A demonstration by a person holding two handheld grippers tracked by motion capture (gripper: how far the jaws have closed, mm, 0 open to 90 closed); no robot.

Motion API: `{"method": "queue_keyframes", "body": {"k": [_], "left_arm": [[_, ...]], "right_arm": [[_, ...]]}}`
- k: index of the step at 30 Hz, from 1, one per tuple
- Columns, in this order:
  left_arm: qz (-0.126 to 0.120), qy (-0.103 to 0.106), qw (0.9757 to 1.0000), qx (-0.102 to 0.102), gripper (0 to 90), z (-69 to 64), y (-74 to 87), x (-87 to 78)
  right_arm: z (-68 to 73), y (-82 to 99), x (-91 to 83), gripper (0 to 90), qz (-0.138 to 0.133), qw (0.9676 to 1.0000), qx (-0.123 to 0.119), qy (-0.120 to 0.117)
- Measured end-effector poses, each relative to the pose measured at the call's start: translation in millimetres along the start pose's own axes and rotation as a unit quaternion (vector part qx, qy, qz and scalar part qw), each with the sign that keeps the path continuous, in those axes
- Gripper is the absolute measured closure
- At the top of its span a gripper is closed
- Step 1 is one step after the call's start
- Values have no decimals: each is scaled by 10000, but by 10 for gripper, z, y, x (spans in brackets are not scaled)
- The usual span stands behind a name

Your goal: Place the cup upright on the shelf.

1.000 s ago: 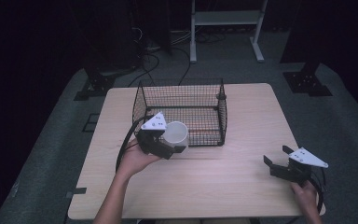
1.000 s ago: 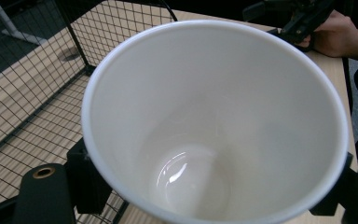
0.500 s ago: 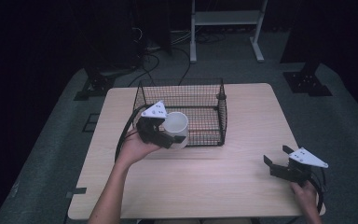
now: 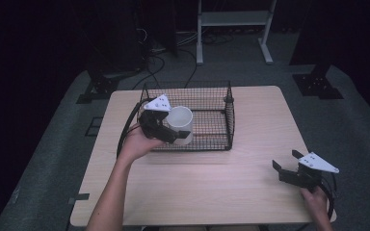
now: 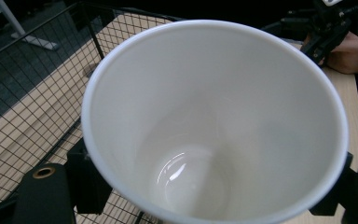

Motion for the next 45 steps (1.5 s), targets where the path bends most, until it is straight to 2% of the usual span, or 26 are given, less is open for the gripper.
{"method": "queue_keyframes", "body": {"k": [8, 13, 23, 27, 33, 37, 45], "left_arm": [[43, -125, 9999, -68, 205, 199, -83, -23], [160, -216, 9996, -90, 205, 289, -87, 6], [275, -259, 9990, -258, 206, 472, -77, 153], [307, -244, 9989, -265, 206, 528, -106, 221], [343, -343, 9985, -238, 206, 618, -115, 326], [424, -298, 9984, -242, 205, 665, -105, 390], [379, -319, 9984, -280, 205, 746, -99, 474]], "right_arm": [[-1, 0, 1, 131, 4, 10000, 17, 5], [-2, 0, 0, 131, 3, 10000, 26, 9], [-2, 0, 3, 131, 6, 10000, 7, 1], [0, 1, 1, 131, 6, 10000, -3, 0], [-1, 1, 0, 130, 6, 10000, 14, -2], [-5, 1, -1, 131, 1, 10000, 29, -7], [-6, 1, -3, 131, -4, 10000, 33, -19]]}}
Point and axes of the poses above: each handheld gripper's, and its own axes: x roughly forward along the jaws, y roughly out of its underside, z roughly to its left, the point moved 2 cm from there along x, roughly forward along the jaws, and after that the axes turned 5 degrees about -z, right-handed, at the moved point
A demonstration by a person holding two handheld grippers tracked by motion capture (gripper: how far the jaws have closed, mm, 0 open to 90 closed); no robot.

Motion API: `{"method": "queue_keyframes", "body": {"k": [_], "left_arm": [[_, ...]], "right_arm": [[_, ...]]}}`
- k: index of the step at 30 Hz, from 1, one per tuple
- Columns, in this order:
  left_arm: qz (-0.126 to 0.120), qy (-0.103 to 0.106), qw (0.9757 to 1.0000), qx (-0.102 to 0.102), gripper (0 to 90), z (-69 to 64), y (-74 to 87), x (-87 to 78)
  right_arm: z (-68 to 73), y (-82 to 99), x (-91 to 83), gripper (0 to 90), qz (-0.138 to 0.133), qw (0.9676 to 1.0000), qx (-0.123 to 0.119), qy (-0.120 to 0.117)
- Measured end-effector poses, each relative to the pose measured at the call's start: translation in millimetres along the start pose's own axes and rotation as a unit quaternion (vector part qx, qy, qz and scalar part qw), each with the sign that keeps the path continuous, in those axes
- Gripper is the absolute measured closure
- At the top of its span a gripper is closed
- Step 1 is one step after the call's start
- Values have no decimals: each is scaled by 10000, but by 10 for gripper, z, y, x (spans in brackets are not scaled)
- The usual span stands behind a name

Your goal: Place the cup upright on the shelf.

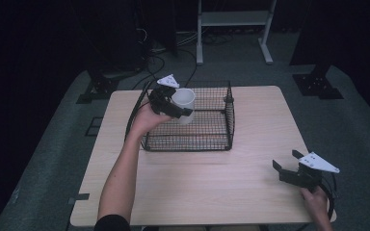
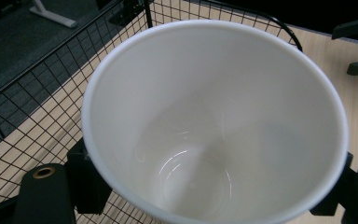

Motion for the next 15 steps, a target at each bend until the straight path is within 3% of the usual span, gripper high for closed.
{"method": "queue_keyframes", "body": {"k": [6, 15], "left_arm": [[-30, -121, 9999, 89, 205, 36, 2, 85], [87, -66, 9999, 83, 205, 94, 29, 241]], "right_arm": [[-3, 0, 0, 131, -5, 10000, 4, -5], [-5, 0, 0, 131, -9, 10000, 17, -8]]}}
Point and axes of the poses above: each handheld gripper's, and its own axes: x roughly forward along the jaws, y roughly out of its underside, z roughly to its left, the point moved 2 cm from there along x, roughly forward along the jaws, and after that the axes turned 5 degrees about -z, right-handed, at the moved point
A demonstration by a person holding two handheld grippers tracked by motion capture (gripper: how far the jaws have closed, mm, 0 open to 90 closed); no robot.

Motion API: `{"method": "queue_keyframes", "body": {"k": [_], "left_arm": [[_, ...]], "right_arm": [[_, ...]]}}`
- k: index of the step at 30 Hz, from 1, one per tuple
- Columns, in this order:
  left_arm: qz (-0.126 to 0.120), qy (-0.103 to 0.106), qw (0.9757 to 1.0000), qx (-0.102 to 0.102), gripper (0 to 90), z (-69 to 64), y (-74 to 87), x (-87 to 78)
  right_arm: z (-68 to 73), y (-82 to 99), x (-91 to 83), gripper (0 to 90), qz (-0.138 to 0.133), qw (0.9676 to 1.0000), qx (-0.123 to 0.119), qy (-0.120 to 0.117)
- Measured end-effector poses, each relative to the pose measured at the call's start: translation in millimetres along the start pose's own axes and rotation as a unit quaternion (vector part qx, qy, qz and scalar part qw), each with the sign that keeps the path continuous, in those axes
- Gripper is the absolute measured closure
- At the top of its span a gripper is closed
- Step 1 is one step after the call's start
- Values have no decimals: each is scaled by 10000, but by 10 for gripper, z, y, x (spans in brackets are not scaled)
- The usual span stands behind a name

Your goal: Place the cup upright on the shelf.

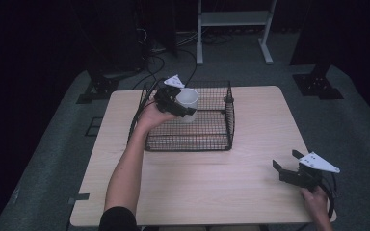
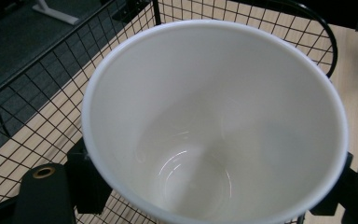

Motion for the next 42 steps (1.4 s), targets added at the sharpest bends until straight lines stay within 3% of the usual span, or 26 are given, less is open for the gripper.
{"method": "queue_keyframes", "body": {"k": [16, 32, 42], "left_arm": [[158, 109, 9998, 81, 204, 59, 108, 229], [205, 280, 9993, -112, 204, 123, 245, 407], [290, 296, 9991, -119, 204, 111, 289, 493]], "right_arm": [[0, 0, -1, 131, -1, 10000, 2, 4], [-3, 0, 1, 131, 7, 10000, 7, 29], [-1, 0, 1, 131, 8, 10000, 2, 24]]}}
Point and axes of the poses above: each handheld gripper's, and its own axes: x roughly forward along the jaws, y roughly out of its underside, z roughly to its left, the point moved 2 cm from there along x, roughly forward along the jaws, and after that the axes turned 5 degrees about -z, right-handed, at the moved point
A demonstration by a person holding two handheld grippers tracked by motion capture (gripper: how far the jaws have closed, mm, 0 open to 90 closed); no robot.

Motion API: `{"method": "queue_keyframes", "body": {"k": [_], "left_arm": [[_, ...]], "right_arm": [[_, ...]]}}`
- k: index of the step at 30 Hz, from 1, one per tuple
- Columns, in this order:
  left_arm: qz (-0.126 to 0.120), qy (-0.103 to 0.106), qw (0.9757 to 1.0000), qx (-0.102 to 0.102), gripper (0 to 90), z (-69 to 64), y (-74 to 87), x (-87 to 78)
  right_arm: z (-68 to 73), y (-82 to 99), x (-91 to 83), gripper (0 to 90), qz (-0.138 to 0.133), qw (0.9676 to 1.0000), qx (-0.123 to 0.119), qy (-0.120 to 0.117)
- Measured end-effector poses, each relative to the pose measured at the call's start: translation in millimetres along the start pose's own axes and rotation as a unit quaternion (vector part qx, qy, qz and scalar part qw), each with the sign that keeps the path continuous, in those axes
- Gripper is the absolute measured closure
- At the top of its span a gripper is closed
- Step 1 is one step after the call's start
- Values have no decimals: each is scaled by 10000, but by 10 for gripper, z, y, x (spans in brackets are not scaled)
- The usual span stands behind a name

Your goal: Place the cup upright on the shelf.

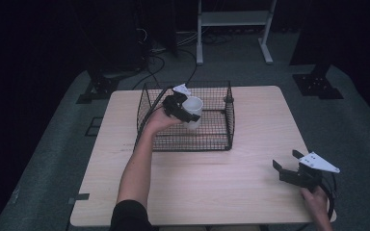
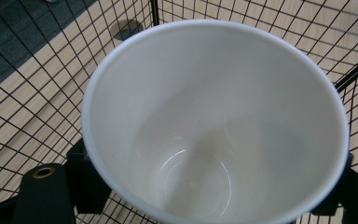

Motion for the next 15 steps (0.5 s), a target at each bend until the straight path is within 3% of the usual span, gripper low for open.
{"method": "queue_keyframes", "body": {"k": [15], "left_arm": [[114, 113, 9998, 93, 203, 10, 65, 110]], "right_arm": [[-3, 0, 1, 131, -2, 10000, 17, 7]]}}
Point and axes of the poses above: each handheld gripper's, and its own axes: x roughly forward along the jaws, y roughly out of its underside, z roughly to its left, the point moved 2 cm from there along x, roughly forward along the jaws, and after that the axes turned 5 degrees about -z, right-handed, at the moved point
